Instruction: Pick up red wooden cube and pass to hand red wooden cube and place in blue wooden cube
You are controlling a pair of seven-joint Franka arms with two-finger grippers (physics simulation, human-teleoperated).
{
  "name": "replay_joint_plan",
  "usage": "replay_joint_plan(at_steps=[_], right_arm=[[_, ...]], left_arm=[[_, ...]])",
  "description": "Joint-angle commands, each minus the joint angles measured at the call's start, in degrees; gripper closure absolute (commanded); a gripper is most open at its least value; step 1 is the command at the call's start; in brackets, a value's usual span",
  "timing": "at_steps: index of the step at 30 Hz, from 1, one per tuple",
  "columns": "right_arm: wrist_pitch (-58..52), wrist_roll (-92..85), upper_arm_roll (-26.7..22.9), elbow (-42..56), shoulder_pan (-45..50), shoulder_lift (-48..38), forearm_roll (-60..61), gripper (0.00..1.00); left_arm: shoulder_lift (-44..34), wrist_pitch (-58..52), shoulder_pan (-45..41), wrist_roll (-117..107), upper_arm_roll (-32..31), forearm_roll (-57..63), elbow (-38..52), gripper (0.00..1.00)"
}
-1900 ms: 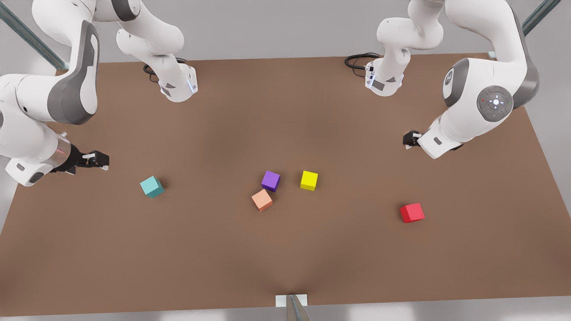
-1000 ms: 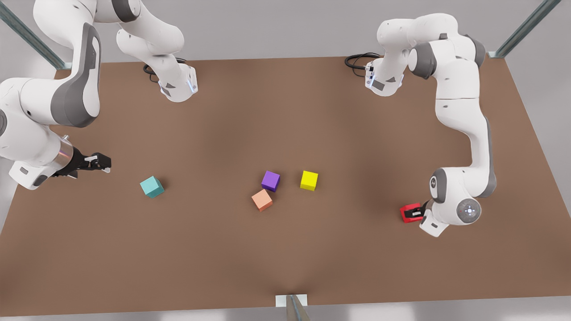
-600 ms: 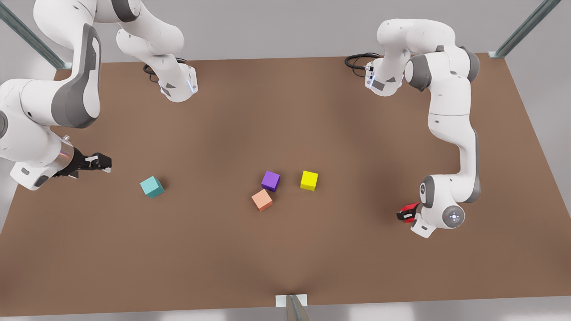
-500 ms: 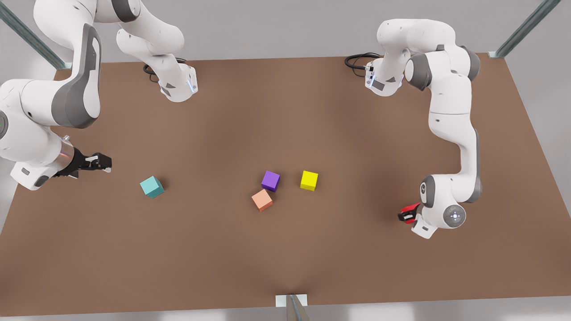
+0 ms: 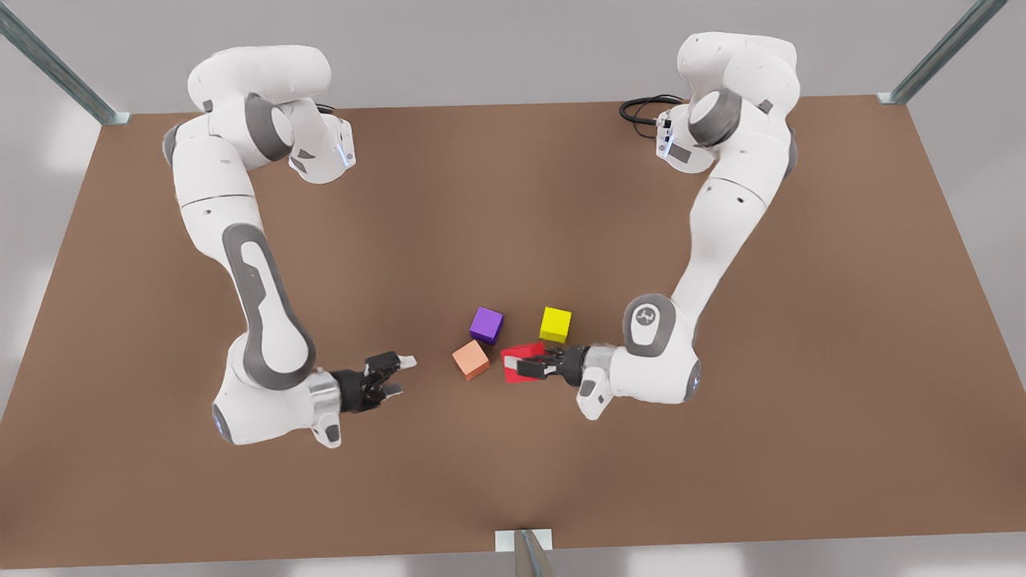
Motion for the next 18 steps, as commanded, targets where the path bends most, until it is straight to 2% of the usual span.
replay_joint_plan(at_steps=[1,3,6,10,18], right_arm=[[15.77,-60.7,2.24,0.1,0.03,0.61,10.3,0.0],[16.91,-73.62,2.24,0.02,-0.14,2.37,14.35,0.0],[17.44,-81.9,2.15,0.37,-0.58,2.72,18.66,0.0],[17.71,-85.42,3.12,-0.25,-0.32,3.07,28.51,0.0],[15.07,-89.11,6.63,-8.15,-1.11,1.32,32.73,0.0]], left_arm=[[0.18,1.21,0.26,15.25,-0.17,-12.55,-0.09,0.53],[0.27,-1.07,0.7,23.32,-0.25,-14.57,-1.58,0.53],[0.27,-1.61,0.96,30.9,-0.34,-14.49,-3.69,0.53],[0.18,-1.61,0.96,33.36,-0.34,-14.31,-4.22,0.53],[0.27,-1.52,1.05,34.94,-0.25,-14.05,-4.22,0.53]])
